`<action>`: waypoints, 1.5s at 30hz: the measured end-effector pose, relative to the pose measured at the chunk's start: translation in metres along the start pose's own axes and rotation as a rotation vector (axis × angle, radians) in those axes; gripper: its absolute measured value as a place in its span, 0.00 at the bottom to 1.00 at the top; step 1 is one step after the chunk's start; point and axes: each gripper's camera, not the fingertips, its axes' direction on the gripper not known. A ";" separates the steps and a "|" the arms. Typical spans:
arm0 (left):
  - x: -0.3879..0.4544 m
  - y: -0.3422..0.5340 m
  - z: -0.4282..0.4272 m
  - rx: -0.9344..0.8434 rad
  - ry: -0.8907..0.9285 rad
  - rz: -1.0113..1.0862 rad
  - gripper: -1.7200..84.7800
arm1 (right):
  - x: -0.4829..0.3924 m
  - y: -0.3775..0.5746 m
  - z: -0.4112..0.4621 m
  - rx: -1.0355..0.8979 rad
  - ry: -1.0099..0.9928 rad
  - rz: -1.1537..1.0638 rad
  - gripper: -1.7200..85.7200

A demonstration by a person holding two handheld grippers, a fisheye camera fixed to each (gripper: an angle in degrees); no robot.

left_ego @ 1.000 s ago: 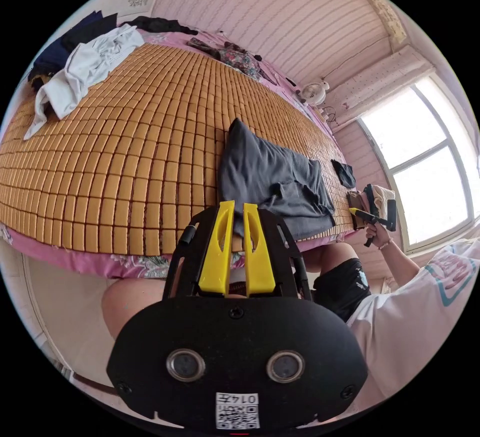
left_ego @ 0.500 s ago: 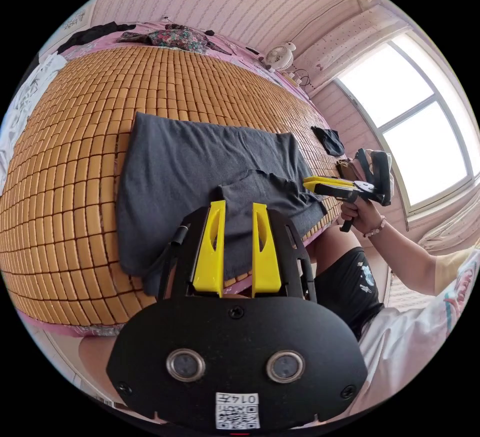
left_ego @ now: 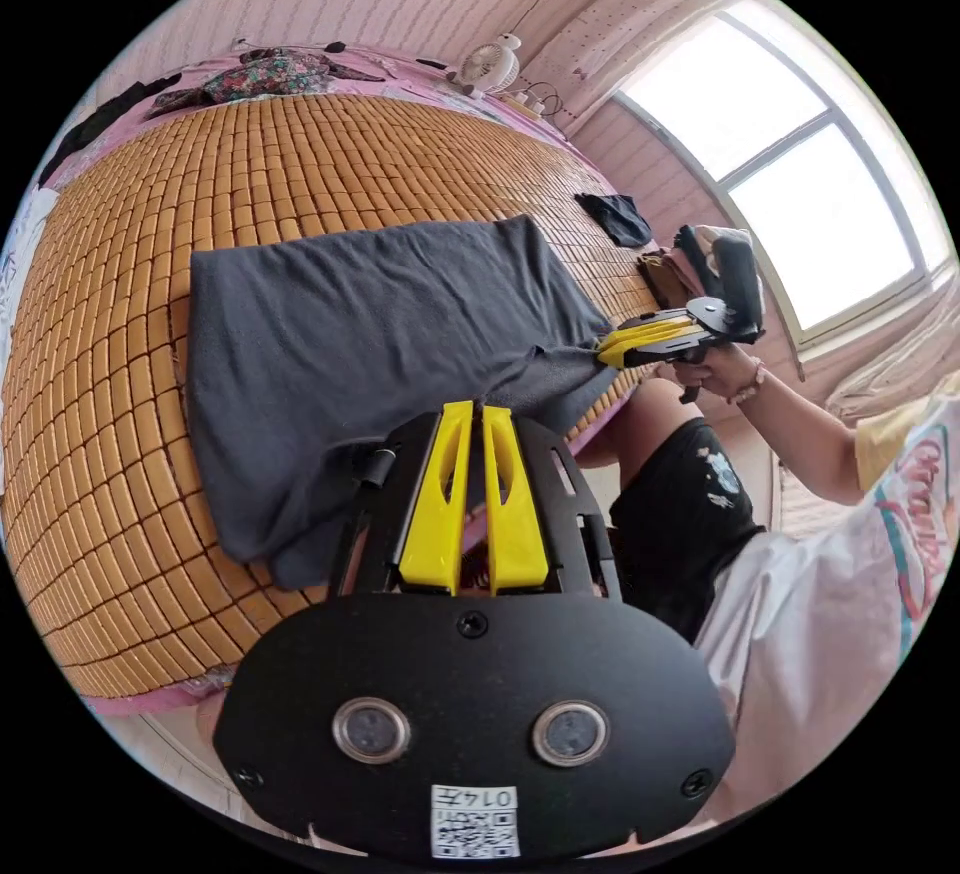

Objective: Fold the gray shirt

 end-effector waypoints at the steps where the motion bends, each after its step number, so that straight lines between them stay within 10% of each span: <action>1: 0.001 0.008 -0.001 -0.003 0.008 -0.006 0.03 | -0.004 0.010 -0.002 -0.014 0.019 0.001 0.06; 11: 0.035 0.028 0.044 0.036 -0.076 0.042 0.03 | -0.020 -0.057 0.025 -0.035 0.228 -0.094 0.04; 25: 0.071 0.031 0.155 -0.077 -0.247 0.220 0.01 | -0.014 -0.261 0.135 -0.588 0.494 -0.339 0.02; 35: 0.064 0.048 0.174 -0.089 -0.152 0.186 0.02 | 0.039 -0.263 0.049 -0.218 0.352 -0.094 0.03; 45: 0.108 0.062 0.180 0.012 -0.024 0.388 0.10 | 0.127 0.008 -0.108 0.292 0.141 0.591 0.12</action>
